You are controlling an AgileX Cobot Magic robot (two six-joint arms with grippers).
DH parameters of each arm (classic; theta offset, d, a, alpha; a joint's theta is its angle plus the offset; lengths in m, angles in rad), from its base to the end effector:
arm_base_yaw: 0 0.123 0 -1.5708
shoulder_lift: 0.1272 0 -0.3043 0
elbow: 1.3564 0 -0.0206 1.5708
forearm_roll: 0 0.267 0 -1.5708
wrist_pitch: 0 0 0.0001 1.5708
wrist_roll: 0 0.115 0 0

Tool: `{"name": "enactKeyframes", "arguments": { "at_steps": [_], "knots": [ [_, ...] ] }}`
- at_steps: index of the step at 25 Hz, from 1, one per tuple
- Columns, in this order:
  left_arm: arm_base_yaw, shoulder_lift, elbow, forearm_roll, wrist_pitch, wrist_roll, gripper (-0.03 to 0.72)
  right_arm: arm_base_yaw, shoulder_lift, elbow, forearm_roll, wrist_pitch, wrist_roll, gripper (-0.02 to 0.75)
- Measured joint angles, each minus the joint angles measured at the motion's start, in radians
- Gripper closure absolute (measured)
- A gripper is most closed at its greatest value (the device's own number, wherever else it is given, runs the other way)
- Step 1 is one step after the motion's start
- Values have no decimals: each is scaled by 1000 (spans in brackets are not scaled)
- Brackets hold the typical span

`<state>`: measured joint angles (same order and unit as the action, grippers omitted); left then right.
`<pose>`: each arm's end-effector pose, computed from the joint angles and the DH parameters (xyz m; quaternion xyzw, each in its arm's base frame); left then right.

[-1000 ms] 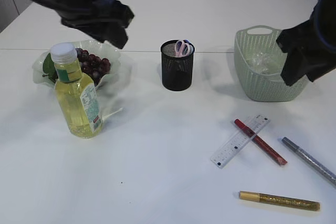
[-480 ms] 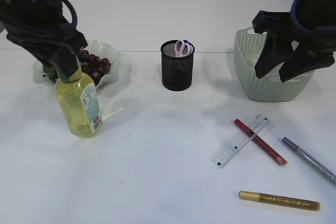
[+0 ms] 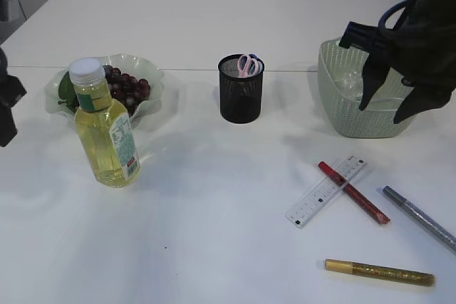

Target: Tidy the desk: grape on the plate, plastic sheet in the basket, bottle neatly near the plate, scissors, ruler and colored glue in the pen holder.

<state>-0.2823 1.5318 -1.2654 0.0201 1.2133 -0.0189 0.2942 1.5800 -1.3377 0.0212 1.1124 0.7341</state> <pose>0.3017 -0.0853 0.2856 0.1334 0.9870 -0.0038 0.0895 0.3273 0.1014 0.2938 0.2188 0.9640 0.0831 0.1266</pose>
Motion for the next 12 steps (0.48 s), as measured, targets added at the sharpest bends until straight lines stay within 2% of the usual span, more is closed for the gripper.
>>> {"name": "enactKeyframes", "arguments": {
  "at_steps": [5,9,12],
  "knots": [
    [9,-91,97,2,-16,-12,381,20,75,0,-59,12,139,366],
    [9,-144,151,0,-18,-16,381,20,166,0,-59,21,194,295],
    [9,-174,173,0,-18,-18,381,11,215,0,-59,-13,243,271]
  ]
}}
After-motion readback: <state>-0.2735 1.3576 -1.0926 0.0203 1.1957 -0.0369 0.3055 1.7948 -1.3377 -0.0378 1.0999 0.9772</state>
